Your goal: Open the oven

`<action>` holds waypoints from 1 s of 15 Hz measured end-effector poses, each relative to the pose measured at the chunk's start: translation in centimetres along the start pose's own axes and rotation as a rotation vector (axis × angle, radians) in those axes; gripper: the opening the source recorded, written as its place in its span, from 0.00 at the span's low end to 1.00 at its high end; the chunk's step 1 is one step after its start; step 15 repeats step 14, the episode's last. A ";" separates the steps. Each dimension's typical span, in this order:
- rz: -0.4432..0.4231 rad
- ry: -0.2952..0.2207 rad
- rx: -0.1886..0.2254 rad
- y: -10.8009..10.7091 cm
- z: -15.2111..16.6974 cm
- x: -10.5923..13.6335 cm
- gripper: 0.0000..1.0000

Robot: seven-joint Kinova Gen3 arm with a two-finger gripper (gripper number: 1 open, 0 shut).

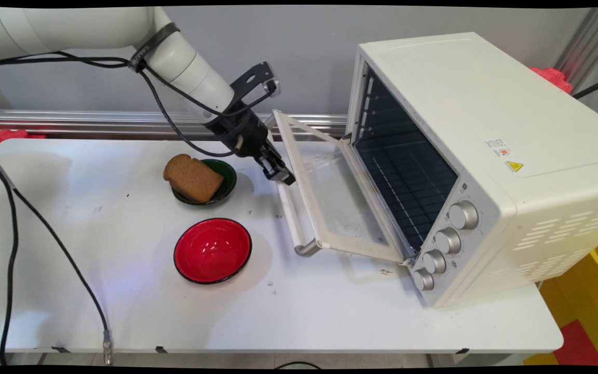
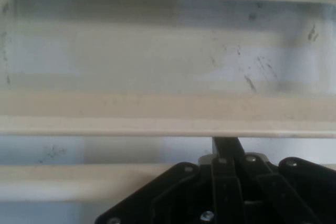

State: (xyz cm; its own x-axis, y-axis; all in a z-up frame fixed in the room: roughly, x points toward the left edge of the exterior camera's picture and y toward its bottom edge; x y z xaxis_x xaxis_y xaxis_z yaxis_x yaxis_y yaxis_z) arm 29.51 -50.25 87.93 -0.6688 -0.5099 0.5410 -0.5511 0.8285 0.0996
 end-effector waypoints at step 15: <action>-0.003 -0.022 0.005 -0.7 -0.9 -2.0 0.00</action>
